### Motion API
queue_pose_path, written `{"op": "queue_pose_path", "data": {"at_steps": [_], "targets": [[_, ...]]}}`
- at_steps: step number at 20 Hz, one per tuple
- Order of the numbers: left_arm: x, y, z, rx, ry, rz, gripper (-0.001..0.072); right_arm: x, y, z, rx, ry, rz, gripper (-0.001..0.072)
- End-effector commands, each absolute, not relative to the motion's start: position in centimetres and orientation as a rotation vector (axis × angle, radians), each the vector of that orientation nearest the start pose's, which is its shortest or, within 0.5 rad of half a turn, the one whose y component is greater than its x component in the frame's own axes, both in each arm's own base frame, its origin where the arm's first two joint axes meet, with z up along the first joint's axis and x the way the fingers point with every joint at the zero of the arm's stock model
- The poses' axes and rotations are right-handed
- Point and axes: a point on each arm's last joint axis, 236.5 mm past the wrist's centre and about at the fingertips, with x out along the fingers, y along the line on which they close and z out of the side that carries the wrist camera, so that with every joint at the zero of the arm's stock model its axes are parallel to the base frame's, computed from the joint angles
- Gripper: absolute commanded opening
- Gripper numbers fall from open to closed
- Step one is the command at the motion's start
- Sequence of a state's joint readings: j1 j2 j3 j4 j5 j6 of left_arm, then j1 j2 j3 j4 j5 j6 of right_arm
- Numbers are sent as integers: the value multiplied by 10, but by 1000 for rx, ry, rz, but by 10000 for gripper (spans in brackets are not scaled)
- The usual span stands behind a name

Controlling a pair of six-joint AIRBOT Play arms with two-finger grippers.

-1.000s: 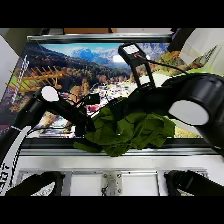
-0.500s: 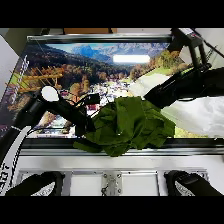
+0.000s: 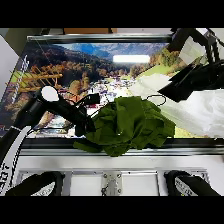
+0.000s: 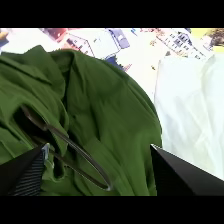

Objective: Fold the clothes and pants, and hang the long-sleeved shirts on hangers.

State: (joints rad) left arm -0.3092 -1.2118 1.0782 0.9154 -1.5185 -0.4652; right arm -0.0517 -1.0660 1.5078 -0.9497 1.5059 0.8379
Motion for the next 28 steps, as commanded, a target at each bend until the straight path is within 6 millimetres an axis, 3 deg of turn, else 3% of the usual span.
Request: {"op": "queue_pose_path", "data": {"at_steps": [1, 5, 9, 14, 21, 28], "targets": [[225, -223, 44, 466, 1070, -1490, 14, 325, 110, 217, -193, 597, 1044, 714], [225, -223, 44, 466, 1070, -1490, 14, 320, 77, 204, 87, 455, 1205, 714], [225, -223, 44, 466, 1070, -1490, 14, 329, 73, 176, 151, 440, 1328, 714], [225, -223, 44, 466, 1072, -1492, 14, 332, 103, 155, 173, 458, 1448, 714], [225, -223, 44, 465, 1069, -1490, 14, 313, 155, 150, 137, 478, 1613, 714], [225, -224, 44, 464, 1070, -1490, 14, 303, 173, 150, 124, 487, 1670, 714]]}}
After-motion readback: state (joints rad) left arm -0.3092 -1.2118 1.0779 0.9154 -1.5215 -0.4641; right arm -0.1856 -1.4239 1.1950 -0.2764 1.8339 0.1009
